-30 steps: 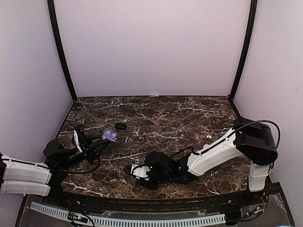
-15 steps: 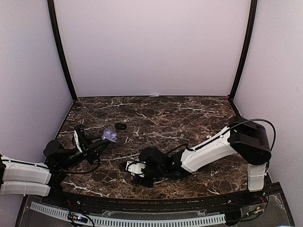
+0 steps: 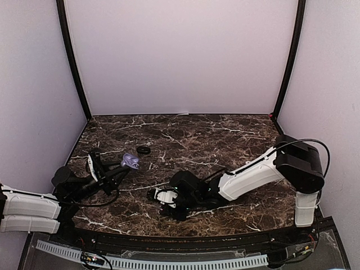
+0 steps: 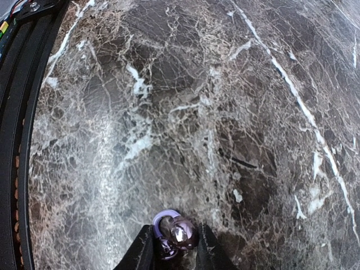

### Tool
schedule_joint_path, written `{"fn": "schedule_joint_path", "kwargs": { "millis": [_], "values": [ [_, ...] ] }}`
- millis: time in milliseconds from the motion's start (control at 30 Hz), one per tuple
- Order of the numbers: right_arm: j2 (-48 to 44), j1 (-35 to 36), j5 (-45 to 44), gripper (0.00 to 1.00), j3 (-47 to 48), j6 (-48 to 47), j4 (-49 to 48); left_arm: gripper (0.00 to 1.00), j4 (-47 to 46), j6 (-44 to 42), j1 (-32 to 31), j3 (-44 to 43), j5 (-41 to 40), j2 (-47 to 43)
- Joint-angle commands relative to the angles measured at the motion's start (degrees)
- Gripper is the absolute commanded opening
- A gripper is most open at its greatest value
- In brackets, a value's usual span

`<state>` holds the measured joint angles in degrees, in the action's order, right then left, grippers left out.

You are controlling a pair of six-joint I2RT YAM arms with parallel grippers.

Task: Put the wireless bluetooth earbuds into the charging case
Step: Move the left earbud to the center of the board.

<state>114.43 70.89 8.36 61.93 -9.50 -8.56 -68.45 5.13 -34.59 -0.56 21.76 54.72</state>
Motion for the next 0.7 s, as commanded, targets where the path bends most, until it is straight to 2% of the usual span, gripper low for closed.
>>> {"fn": "schedule_joint_path", "kwargs": {
  "millis": [0,133,433,667],
  "values": [
    [-4.1,-1.1,0.2,0.23,-3.5,2.1,-2.2,0.18,-0.6,-0.6,0.3,0.4,0.0,-0.2],
    [-6.8,-2.4,0.4,0.21,-7.1,4.0,-5.4,0.18,-0.7,-0.5,0.3,0.4,0.0,0.1],
    [-14.8,-6.3,0.5,0.21,-18.6,8.6,-11.0,0.18,-1.5,-0.3,0.3,0.2,0.6,1.3],
    [-15.6,-8.1,-1.0,0.27,-21.5,13.2,-12.8,0.18,-1.8,-0.3,0.3,-0.1,1.3,2.6]
  ]
}}
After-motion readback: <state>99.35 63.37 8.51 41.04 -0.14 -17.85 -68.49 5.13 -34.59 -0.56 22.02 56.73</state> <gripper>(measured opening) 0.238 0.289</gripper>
